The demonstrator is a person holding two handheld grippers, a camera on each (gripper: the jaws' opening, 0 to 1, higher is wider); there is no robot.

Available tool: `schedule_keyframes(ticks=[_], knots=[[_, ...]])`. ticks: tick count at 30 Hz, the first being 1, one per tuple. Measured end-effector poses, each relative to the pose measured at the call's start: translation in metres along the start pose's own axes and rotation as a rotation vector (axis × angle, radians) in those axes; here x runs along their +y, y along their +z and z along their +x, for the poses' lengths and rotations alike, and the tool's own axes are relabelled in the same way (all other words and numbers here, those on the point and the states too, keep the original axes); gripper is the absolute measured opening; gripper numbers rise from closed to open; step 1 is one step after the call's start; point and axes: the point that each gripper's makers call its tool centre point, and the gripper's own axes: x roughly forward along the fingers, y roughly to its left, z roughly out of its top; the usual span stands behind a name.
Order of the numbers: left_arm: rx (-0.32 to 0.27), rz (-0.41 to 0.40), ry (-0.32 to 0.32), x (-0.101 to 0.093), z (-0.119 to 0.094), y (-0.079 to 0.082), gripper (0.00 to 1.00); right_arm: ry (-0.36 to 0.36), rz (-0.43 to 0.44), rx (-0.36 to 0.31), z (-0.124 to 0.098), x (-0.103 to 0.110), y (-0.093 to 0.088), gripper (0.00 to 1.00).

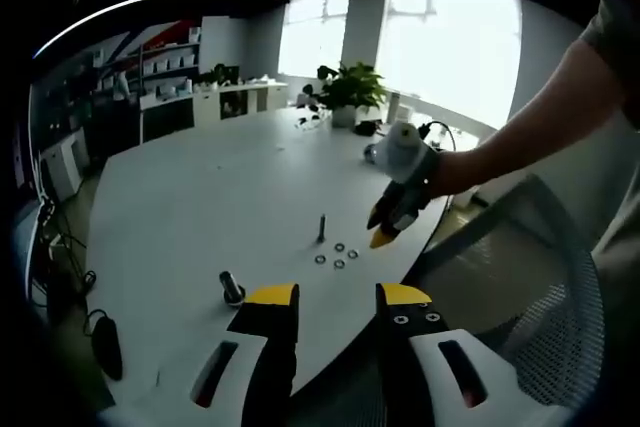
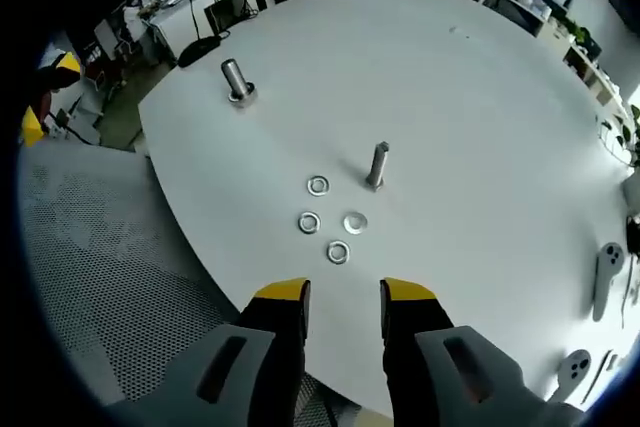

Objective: Place the washer onto the threaded stud by aligning its center hole with the stud, sliding it down to the base, and recovering from edge contact or off-axis alignment until the washer reaches the visible bottom stop.

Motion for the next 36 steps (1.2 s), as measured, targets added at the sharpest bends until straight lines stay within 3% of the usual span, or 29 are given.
schedule_keyframes(ticks=[15, 22, 36], knots=[[0.021, -0.020, -0.003, 0.001, 0.001, -0.004, 0.28, 0.026, -0.092, 0.048, 0.023, 0.008, 0.010, 0.28], [0.020, -0.023, -0.005, 0.001, 0.001, -0.005, 0.28, 0.021, -0.171, 0.114, 0.031, 0.011, 0.006, 0.24], [0.017, -0.020, -0.005, 0.001, 0.001, -0.004, 0.28, 0.034, -0.152, 0.176, 0.038, 0.006, -0.003, 0.24]])
